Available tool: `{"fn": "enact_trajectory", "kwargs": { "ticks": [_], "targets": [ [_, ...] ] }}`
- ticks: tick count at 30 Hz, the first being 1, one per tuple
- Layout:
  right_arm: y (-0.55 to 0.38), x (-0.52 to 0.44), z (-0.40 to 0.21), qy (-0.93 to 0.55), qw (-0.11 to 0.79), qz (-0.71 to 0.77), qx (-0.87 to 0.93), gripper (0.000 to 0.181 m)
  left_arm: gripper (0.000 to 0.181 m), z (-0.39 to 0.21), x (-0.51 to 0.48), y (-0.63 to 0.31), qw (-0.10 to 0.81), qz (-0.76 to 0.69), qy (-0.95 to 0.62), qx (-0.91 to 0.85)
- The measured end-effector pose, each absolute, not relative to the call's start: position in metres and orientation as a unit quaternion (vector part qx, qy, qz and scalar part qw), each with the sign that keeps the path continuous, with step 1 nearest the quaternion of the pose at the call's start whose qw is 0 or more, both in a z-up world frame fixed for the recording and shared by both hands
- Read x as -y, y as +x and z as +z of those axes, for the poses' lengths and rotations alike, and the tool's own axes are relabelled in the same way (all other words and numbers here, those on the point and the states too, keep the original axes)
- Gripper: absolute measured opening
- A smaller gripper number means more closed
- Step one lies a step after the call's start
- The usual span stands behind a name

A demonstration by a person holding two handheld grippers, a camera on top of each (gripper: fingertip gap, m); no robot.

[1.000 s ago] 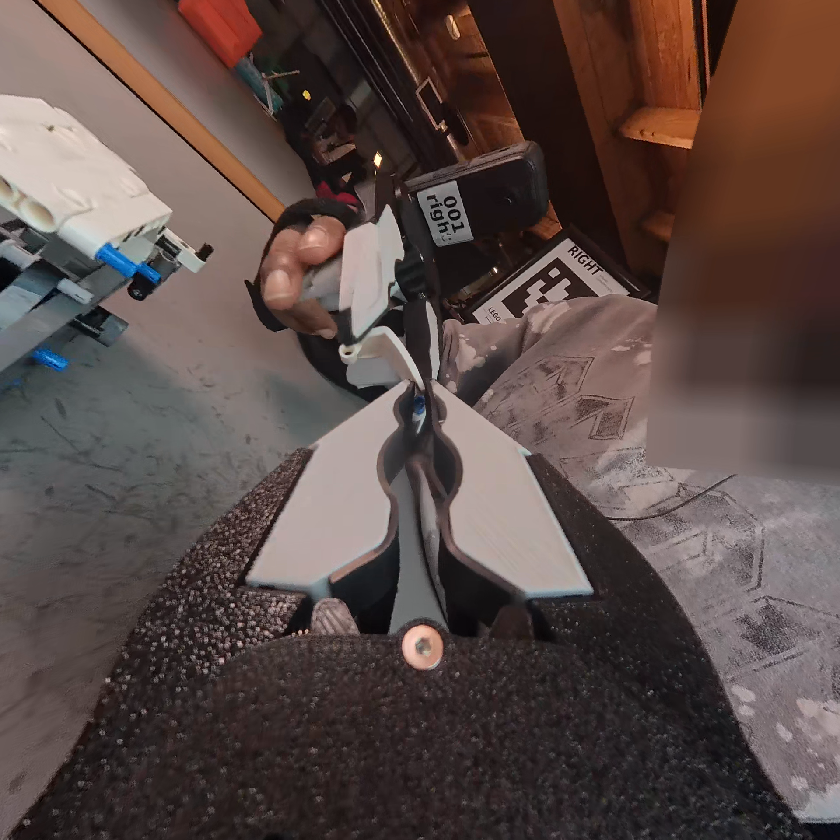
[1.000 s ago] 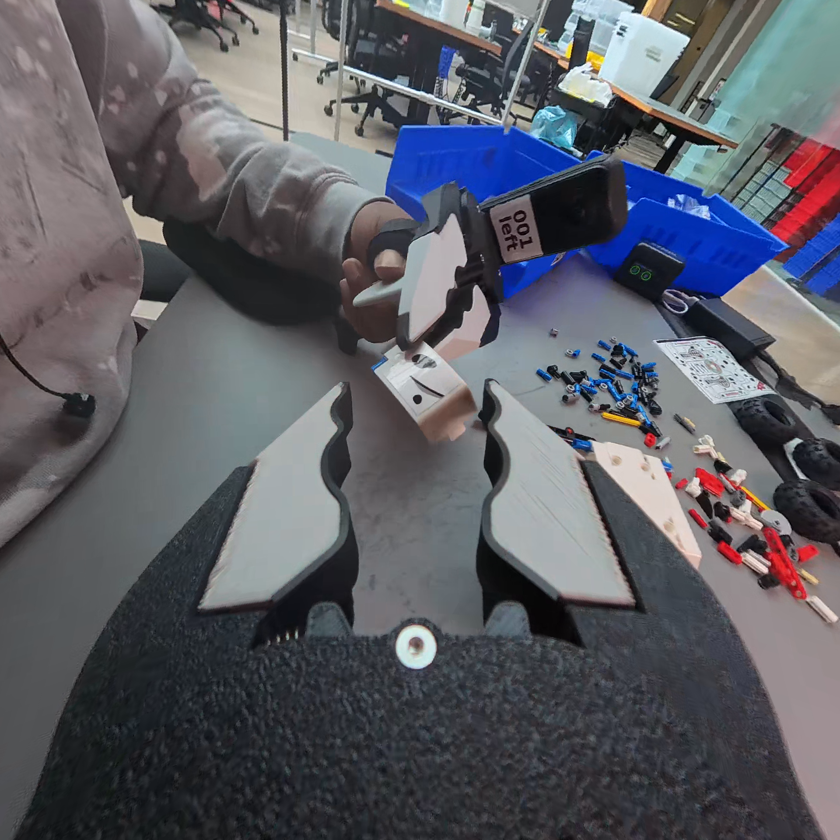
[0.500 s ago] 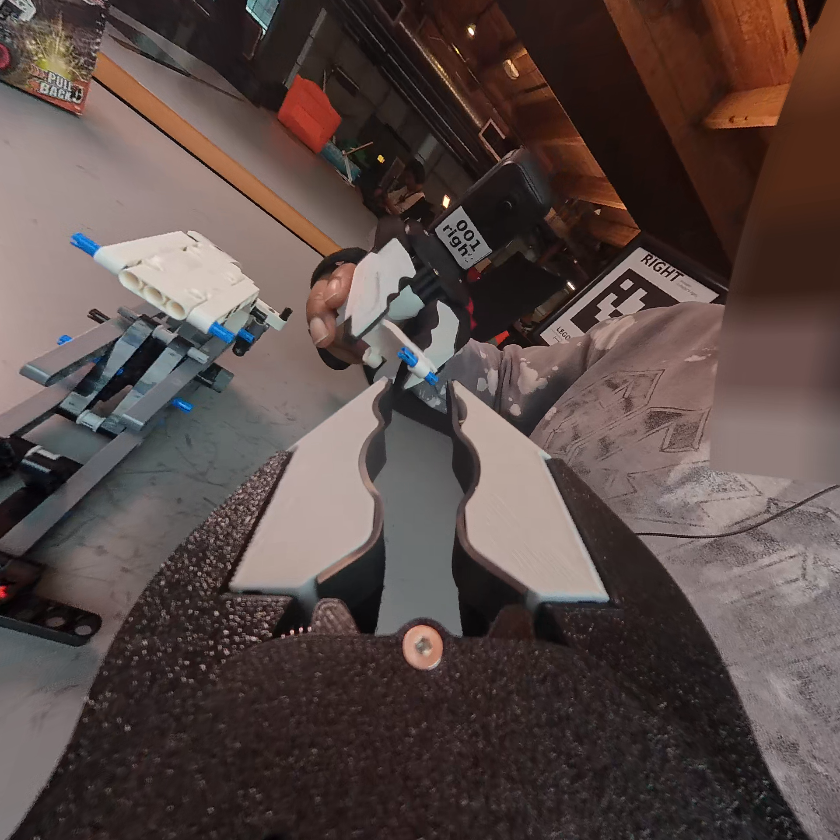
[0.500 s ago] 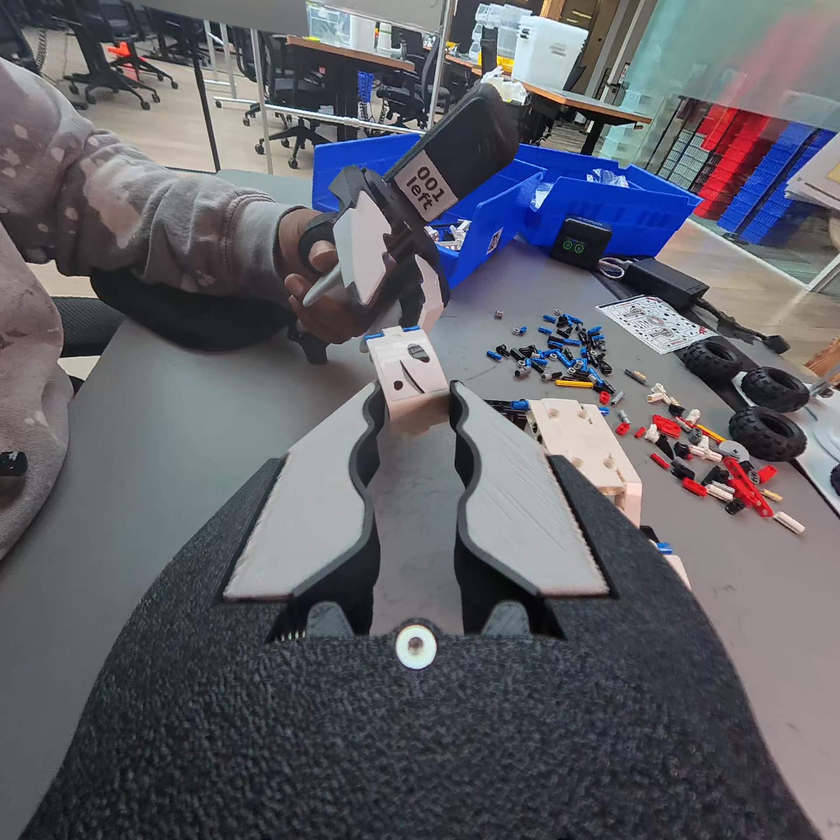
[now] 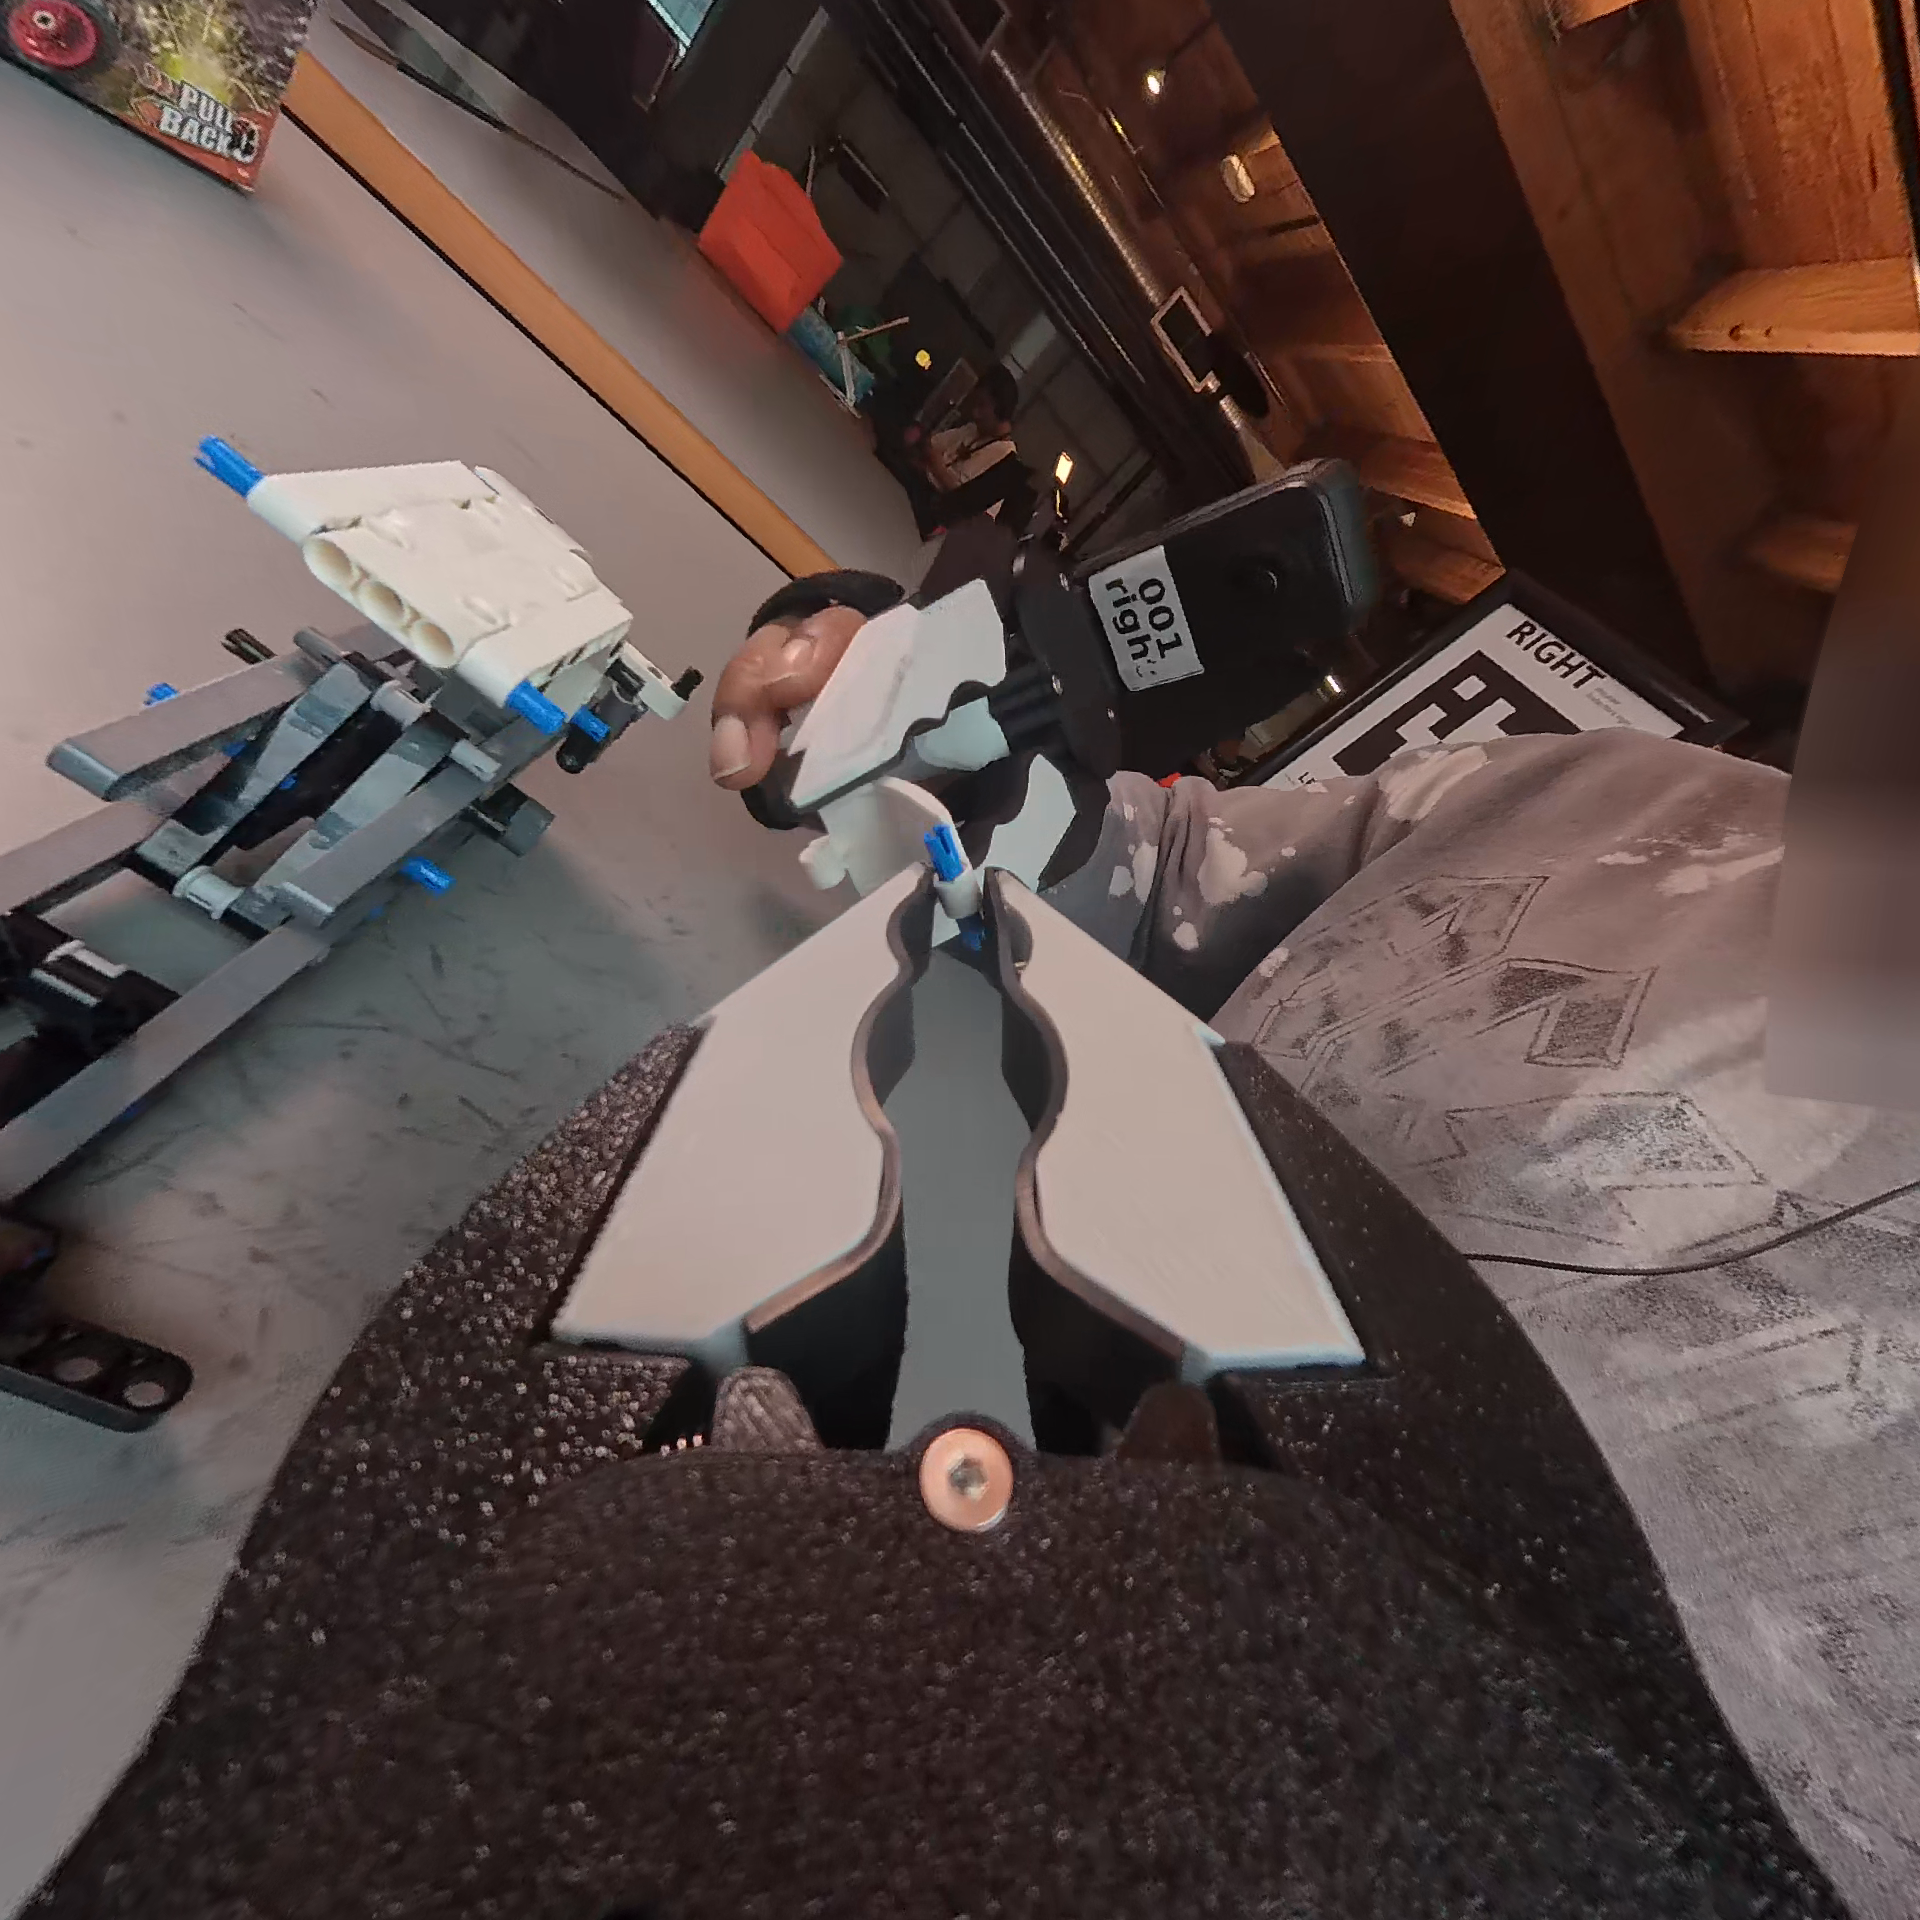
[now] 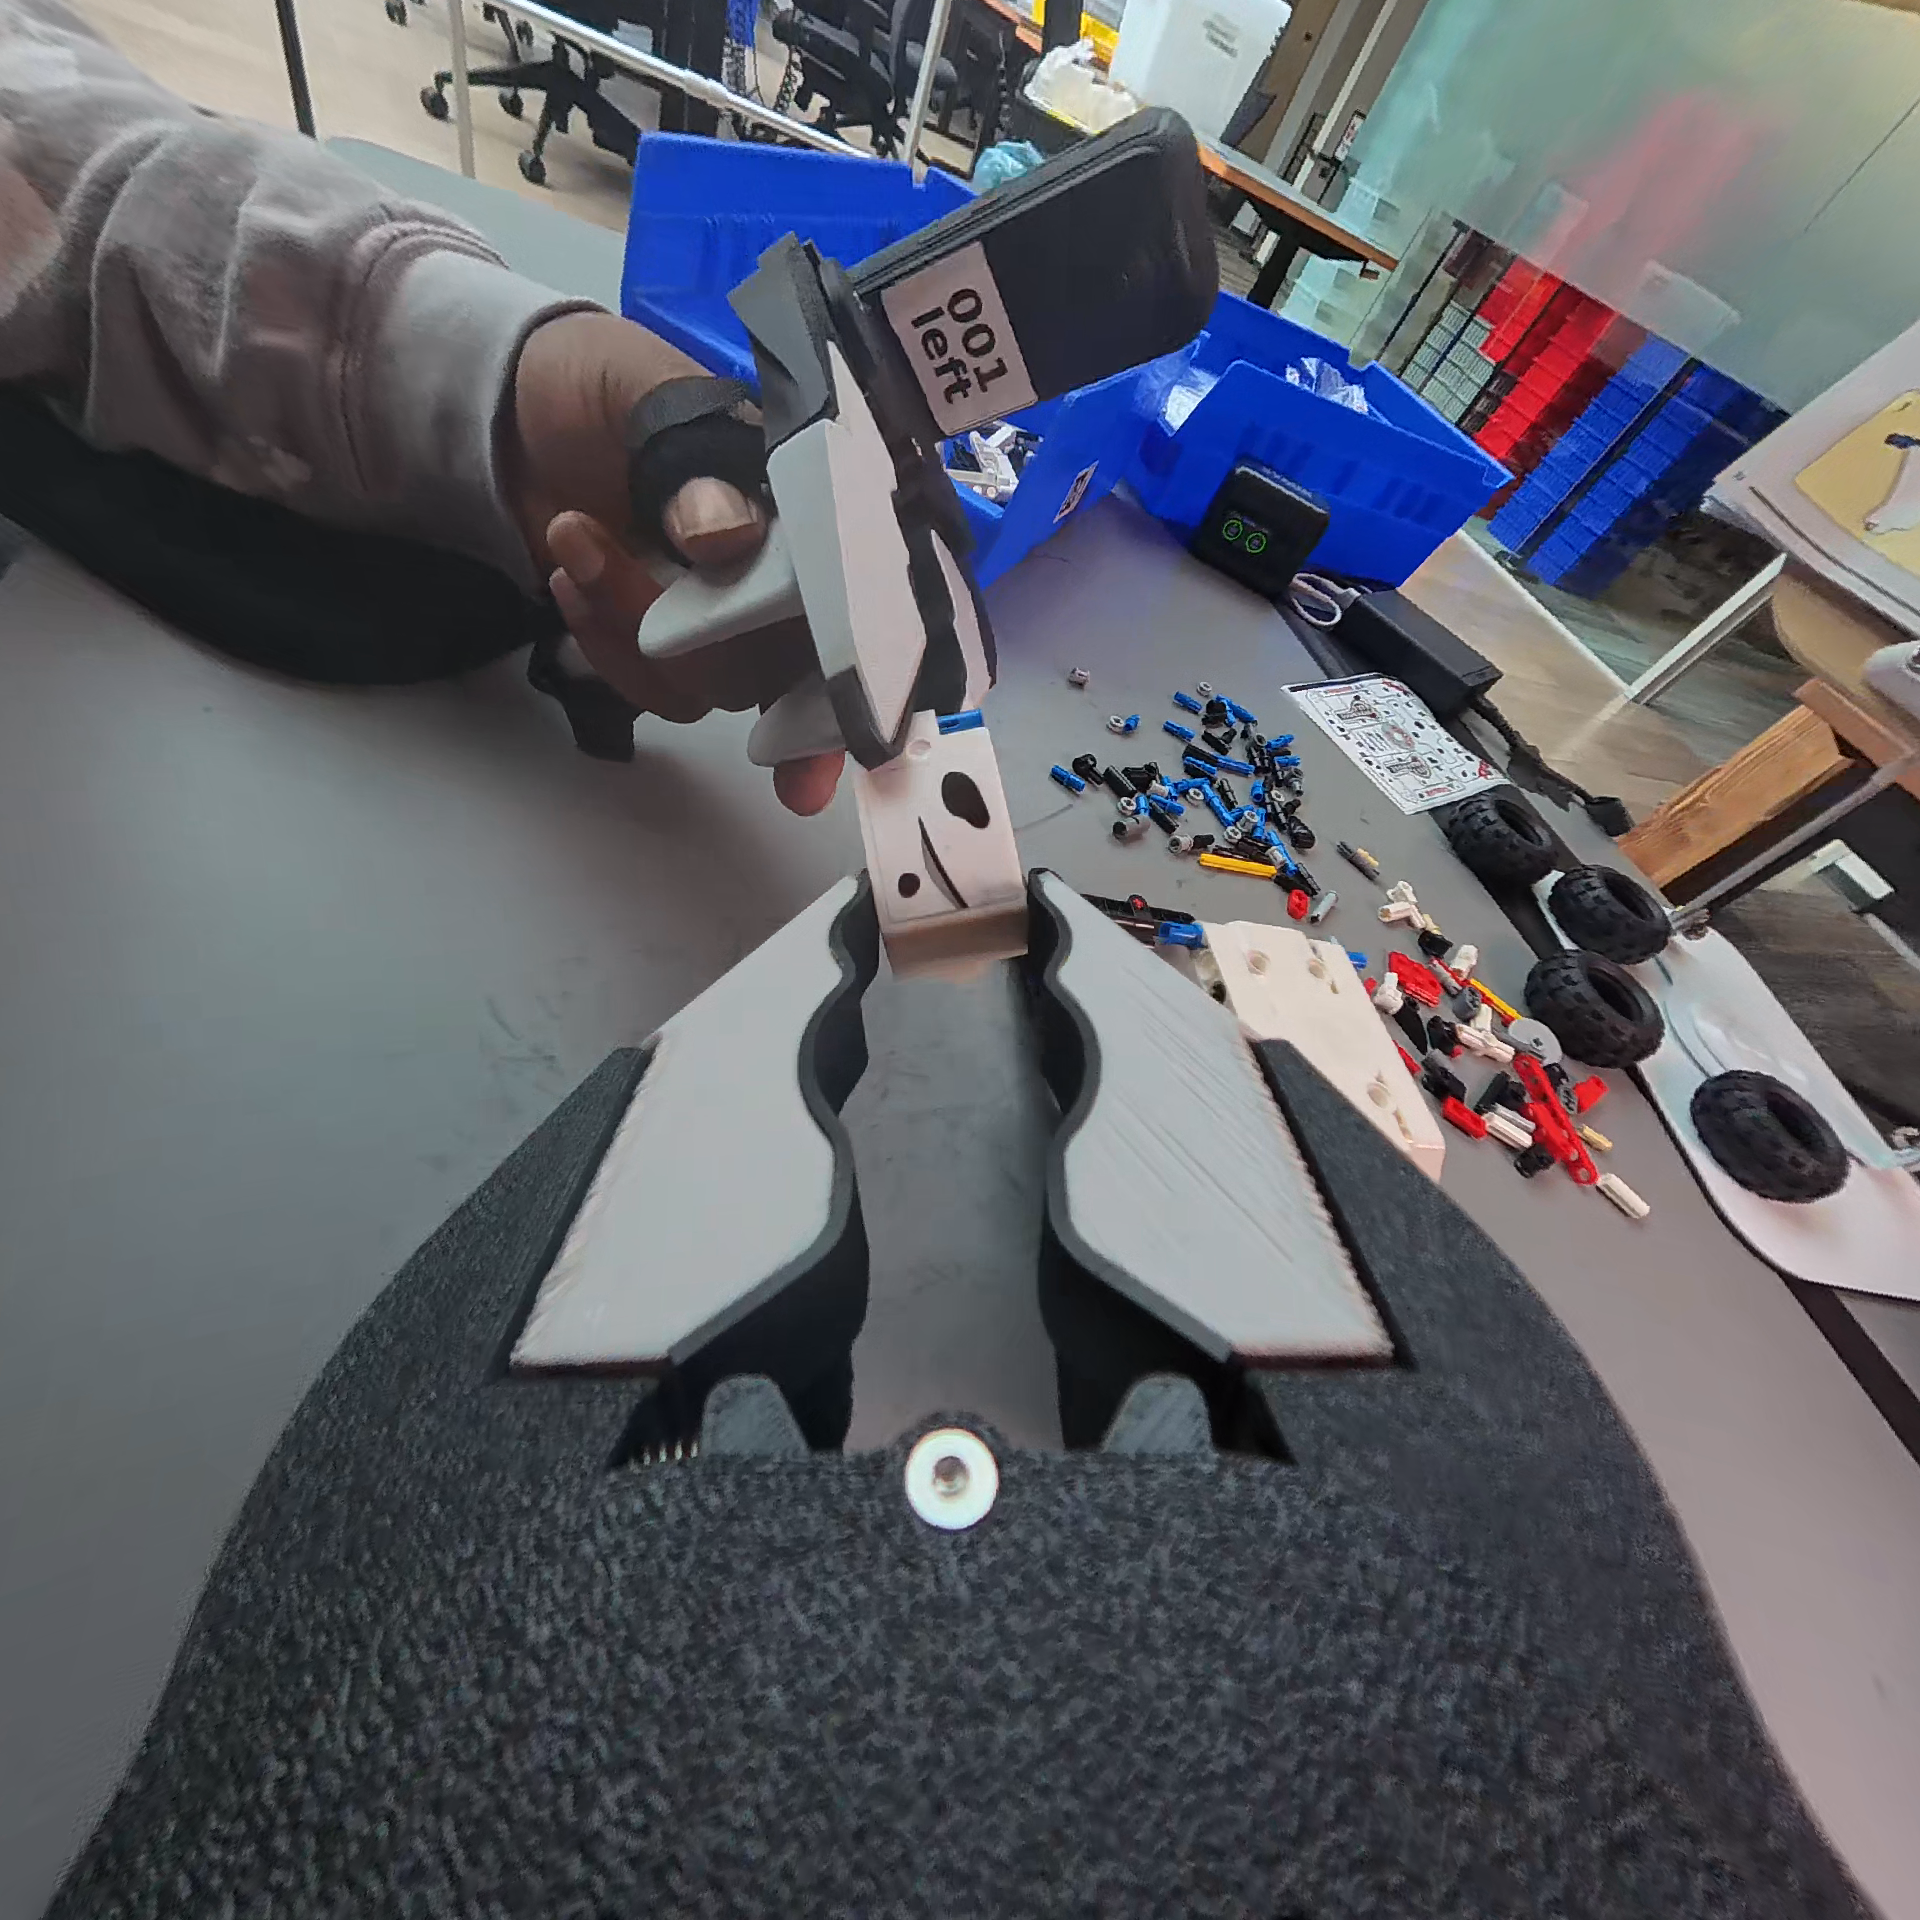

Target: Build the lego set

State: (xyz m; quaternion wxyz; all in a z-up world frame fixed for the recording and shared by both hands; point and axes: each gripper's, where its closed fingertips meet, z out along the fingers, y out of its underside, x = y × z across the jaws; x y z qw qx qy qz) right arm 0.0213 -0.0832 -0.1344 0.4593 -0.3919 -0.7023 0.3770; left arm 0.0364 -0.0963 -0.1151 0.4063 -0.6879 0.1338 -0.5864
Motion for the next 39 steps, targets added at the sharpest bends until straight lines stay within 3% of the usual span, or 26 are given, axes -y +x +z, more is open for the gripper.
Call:
{"fn": "enact_trajectory", "kwargs": {
  "ticks": [7, 11, 18, 28, 39],
  "targets": [
    [0.031, 0.103, -0.139, -0.35, 0.431, 0.389, 0.736, 0.035, 0.007, -0.122, 0.104, 0.047, 0.377, -0.586, -0.7, -0.158],
    [0.03, 0.102, -0.142, -0.34, 0.46, 0.364, 0.735, 0.026, 0.007, -0.122, 0.103, 0.047, 0.376, -0.592, -0.698, -0.147],
    [0.036, 0.093, -0.135, -0.37, 0.433, 0.415, 0.71, 0.024, 0.015, -0.101, 0.095, 0.031, 0.459, -0.575, -0.66, -0.151],
    [0.044, 0.087, -0.158, -0.384, 0.392, 0.406, 0.731, 0.024, 0.039, -0.101, 0.076, 0.001, 0.607, -0.345, -0.684, -0.21],
    [0.043, 0.076, -0.158, -0.397, 0.4, 0.408, 0.718, 0.024, 0.062, -0.123, 0.062, -0.01, 0.619, -0.185, -0.722, -0.246]
  ]
}}
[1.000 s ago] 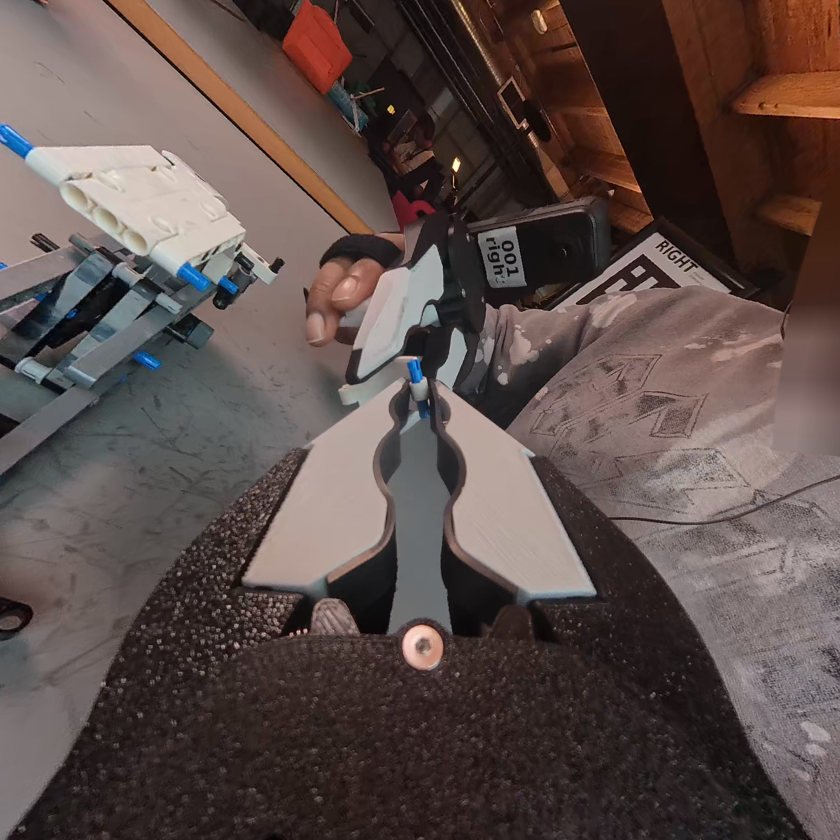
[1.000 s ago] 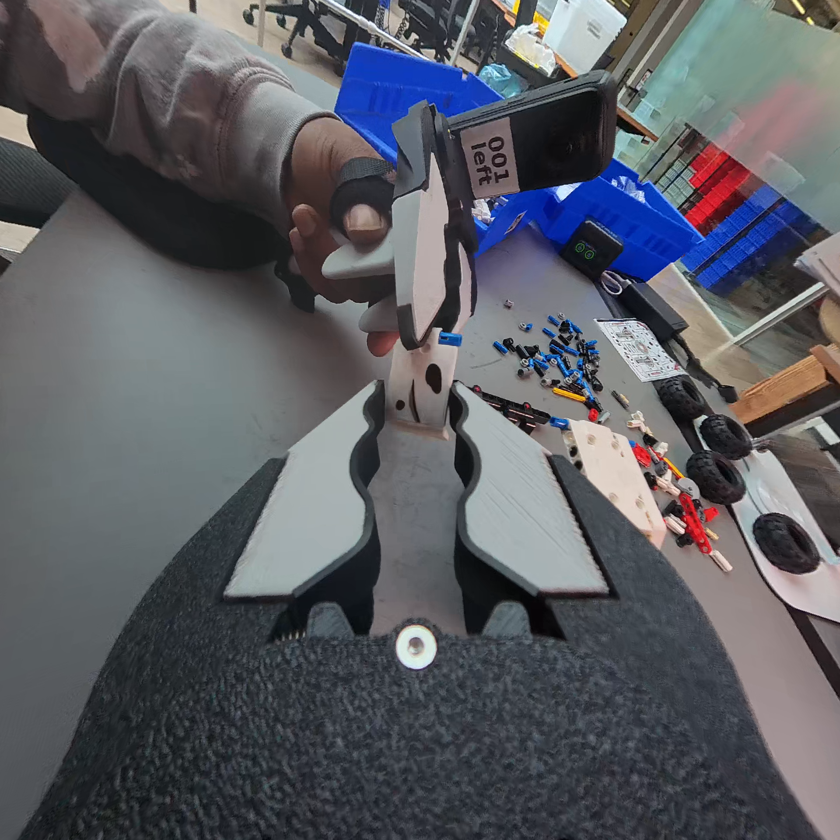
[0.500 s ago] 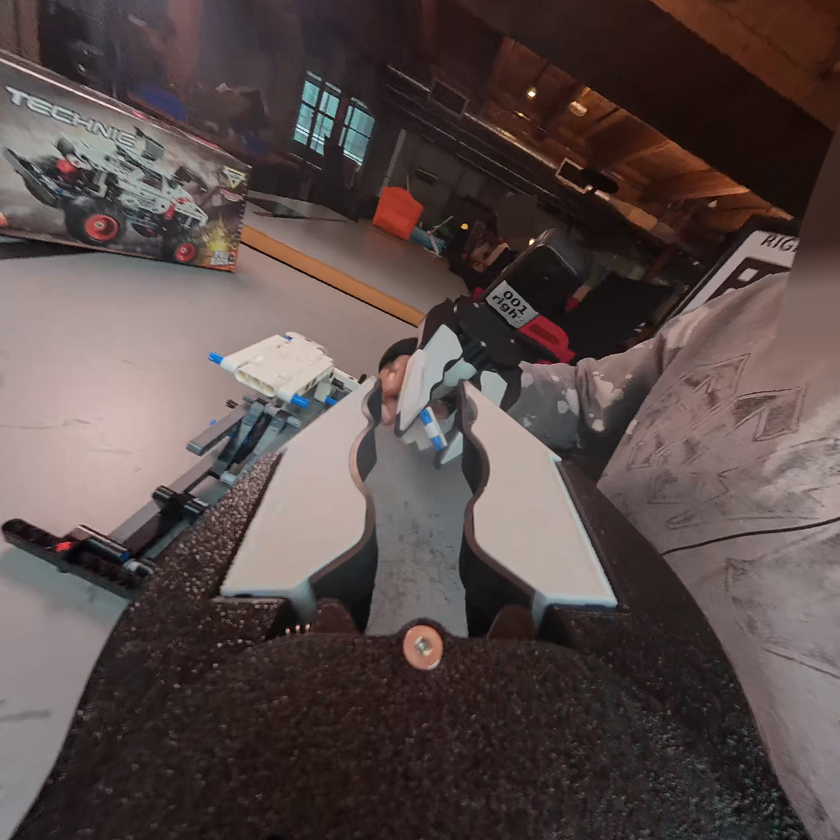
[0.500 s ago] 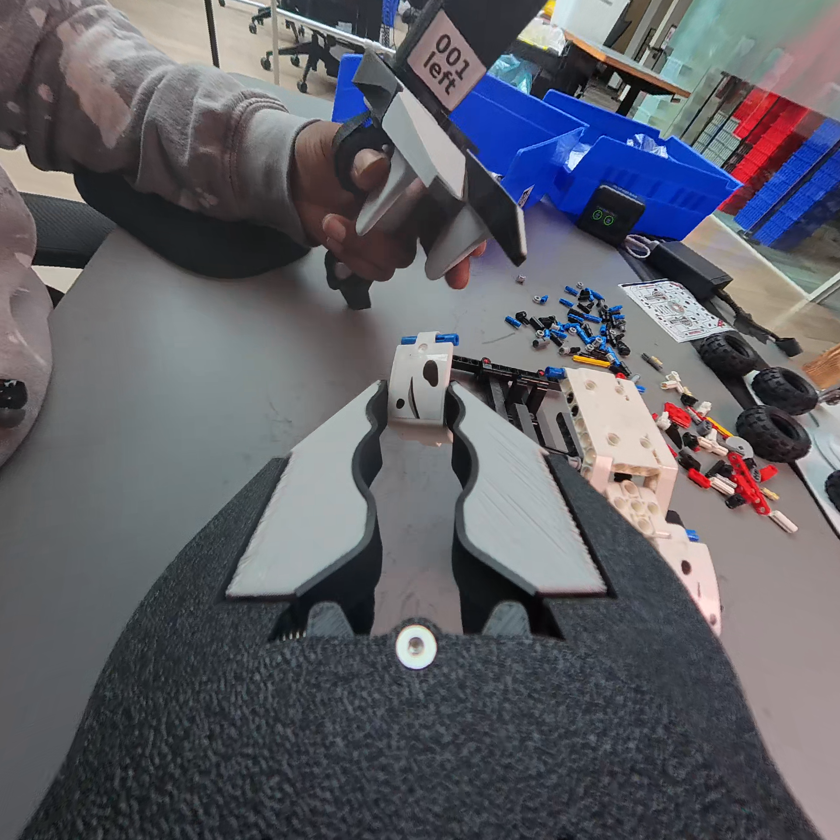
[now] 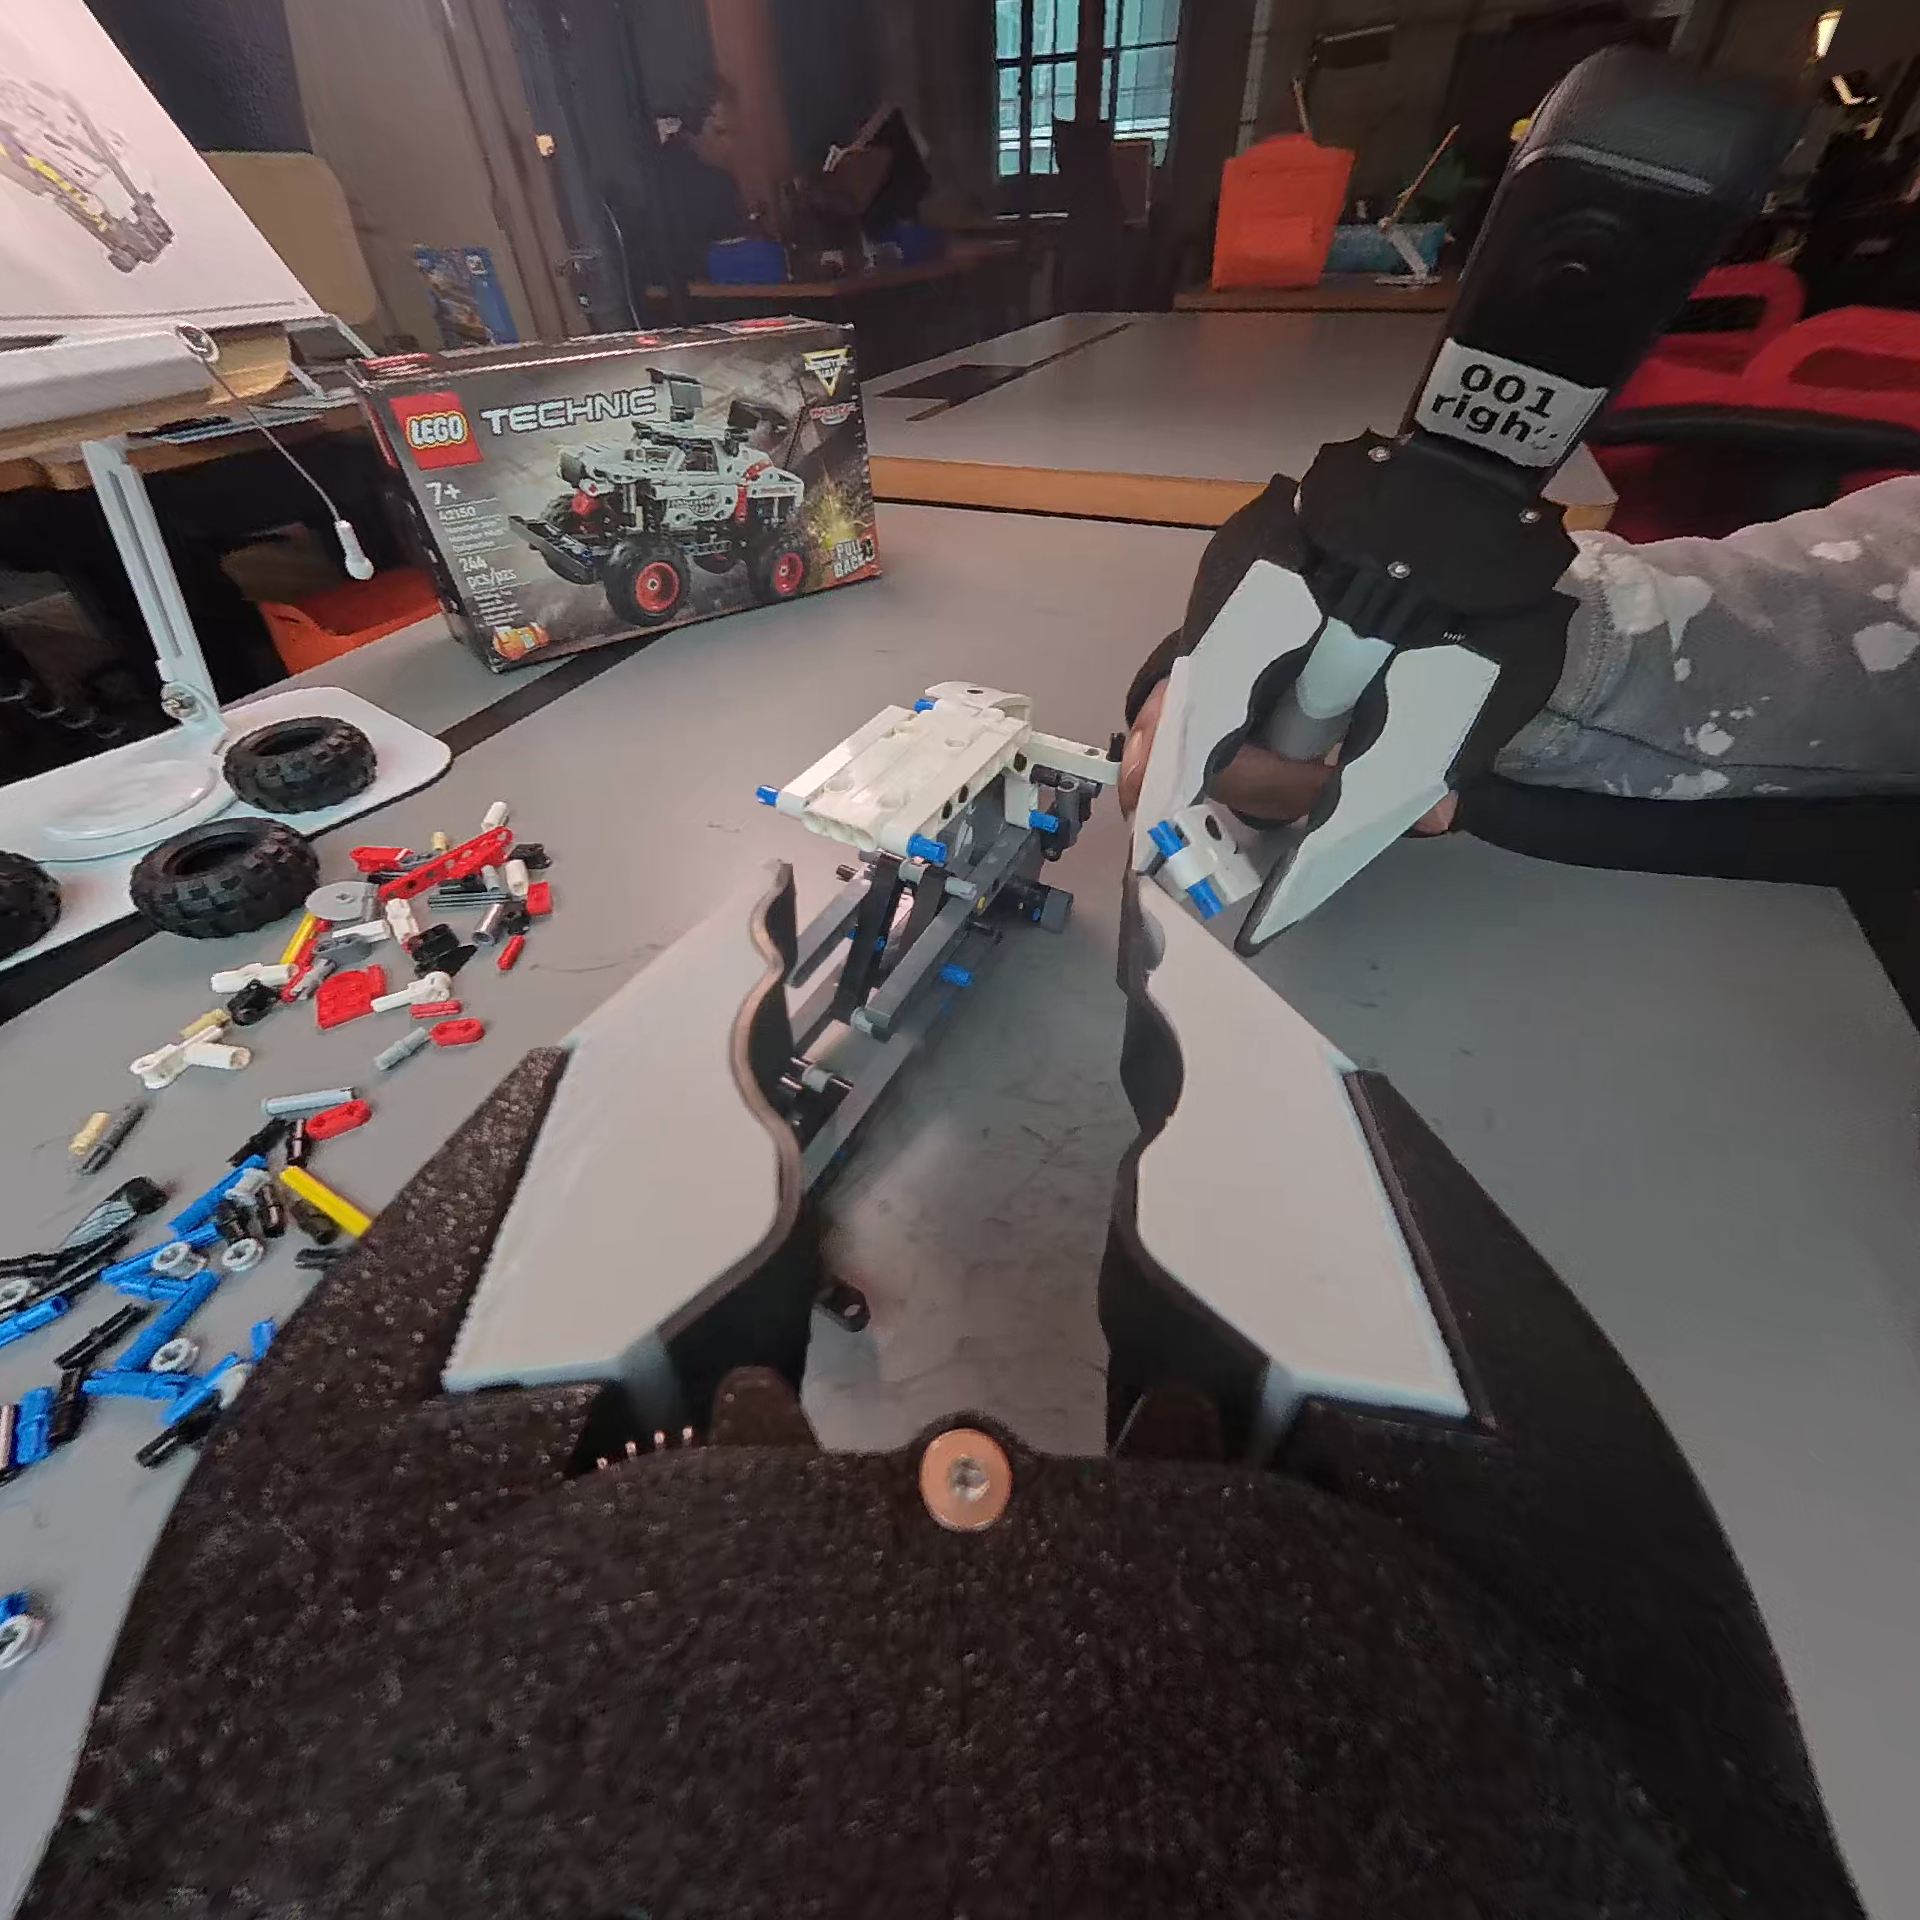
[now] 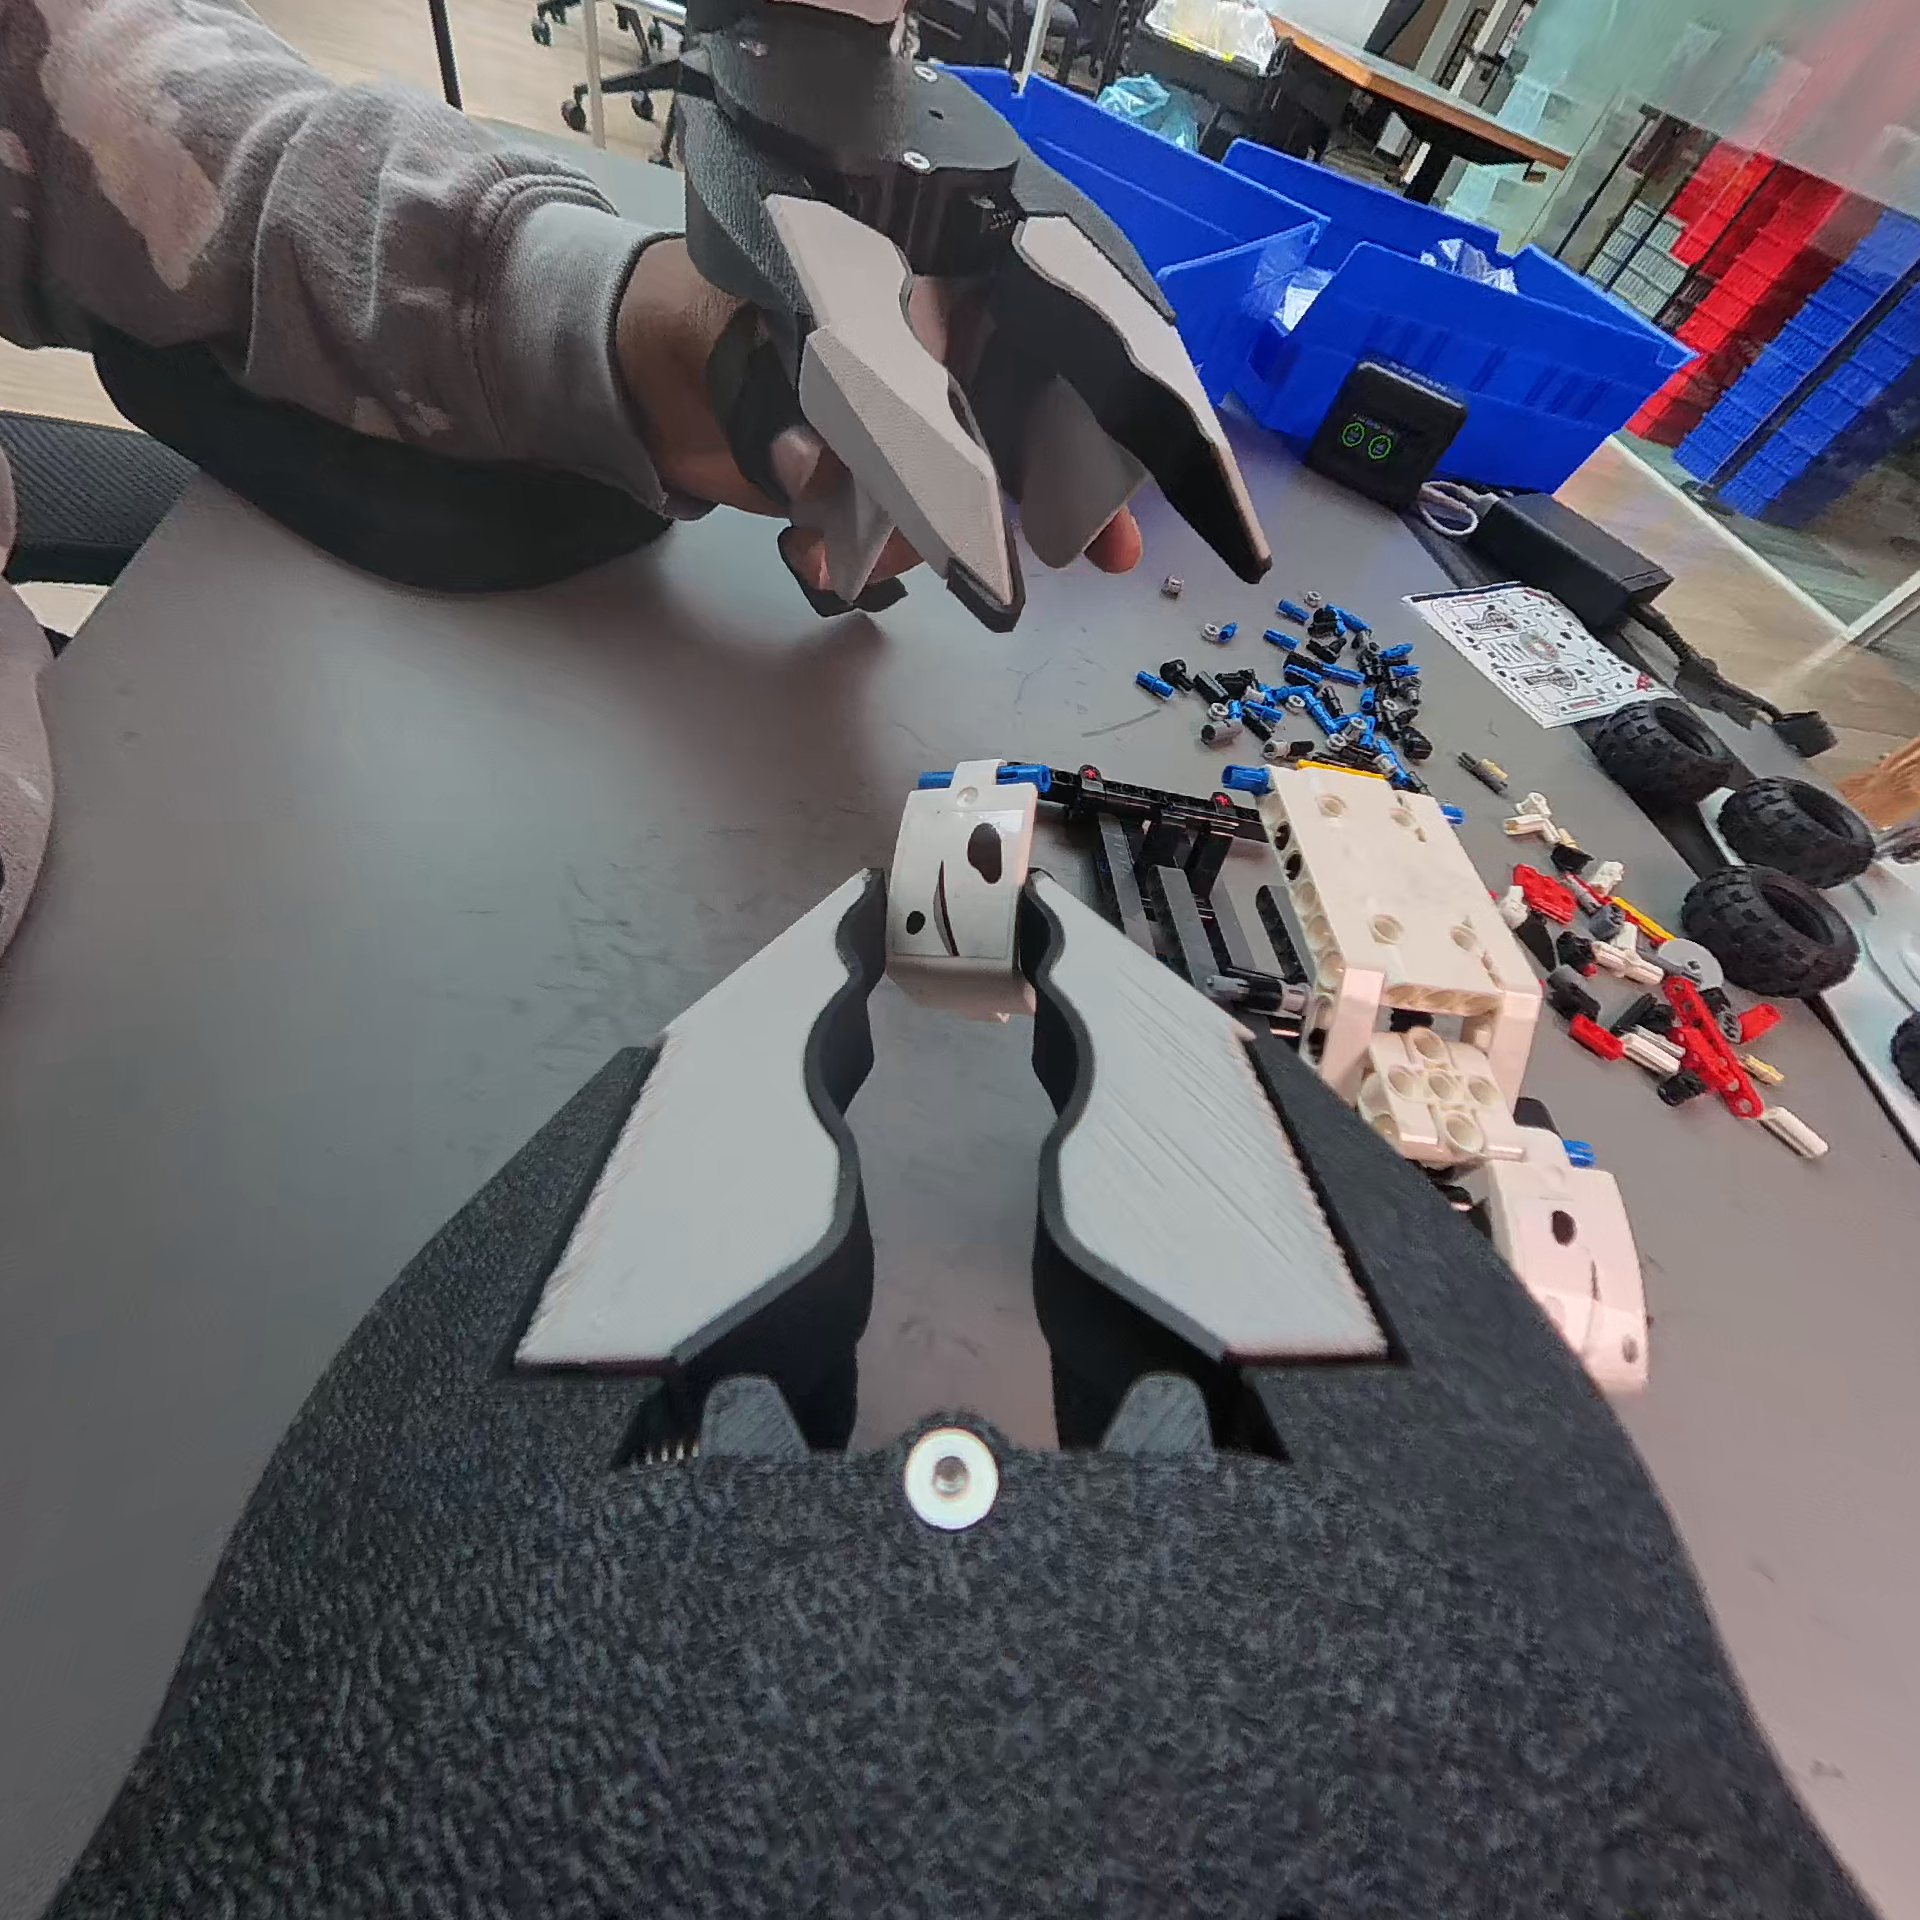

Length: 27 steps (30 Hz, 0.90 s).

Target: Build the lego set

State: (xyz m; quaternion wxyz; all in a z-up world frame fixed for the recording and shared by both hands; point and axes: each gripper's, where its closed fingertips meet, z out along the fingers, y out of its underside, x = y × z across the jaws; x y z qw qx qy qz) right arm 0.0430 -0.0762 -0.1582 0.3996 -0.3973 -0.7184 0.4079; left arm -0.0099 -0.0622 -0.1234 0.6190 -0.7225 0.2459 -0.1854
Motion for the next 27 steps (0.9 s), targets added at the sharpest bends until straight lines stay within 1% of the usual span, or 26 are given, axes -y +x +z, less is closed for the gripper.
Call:
{"fn": "enact_trajectory", "kwargs": {
  "ticks": [5, 8, 12, 15, 17, 22, 25, 27],
  "targets": [
    [0.051, 0.07, -0.137, -0.398, 0.395, 0.459, 0.689, 0.024, 0.07, -0.126, 0.053, -0.031, 0.627, -0.138, -0.734, -0.221],
    [0.059, 0.062, -0.118, -0.4, 0.399, 0.496, 0.66, 0.024, 0.071, -0.132, 0.049, -0.041, 0.613, -0.132, -0.75, -0.209],
    [0.067, 0.038, -0.107, -0.418, 0.426, 0.493, 0.633, 0.024, 0.072, -0.147, 0.046, -0.044, 0.579, -0.13, -0.774, -0.222],
    [0.07, 0.024, -0.102, -0.43, 0.448, 0.488, 0.613, 0.024, 0.074, -0.168, 0.042, -0.041, 0.523, -0.127, -0.797, -0.272],
    [0.071, 0.016, -0.101, -0.438, 0.462, 0.478, 0.606, 0.024, 0.079, -0.179, 0.035, -0.041, 0.486, -0.13, -0.813, -0.293],
    [0.07, 0.005, -0.106, -0.455, 0.475, 0.462, 0.595, 0.024, 0.098, -0.185, 0.017, -0.031, 0.429, -0.15, -0.82, -0.347],
    [0.068, 0.007, -0.109, -0.455, 0.473, 0.458, 0.6, 0.024, 0.101, -0.194, 0.01, -0.023, 0.387, -0.143, -0.826, -0.383],
    [0.067, 0.008, -0.111, -0.454, 0.475, 0.455, 0.601, 0.01, 0.098, -0.202, 0.007, -0.02, 0.361, -0.134, -0.83, -0.403]
  ]
}}
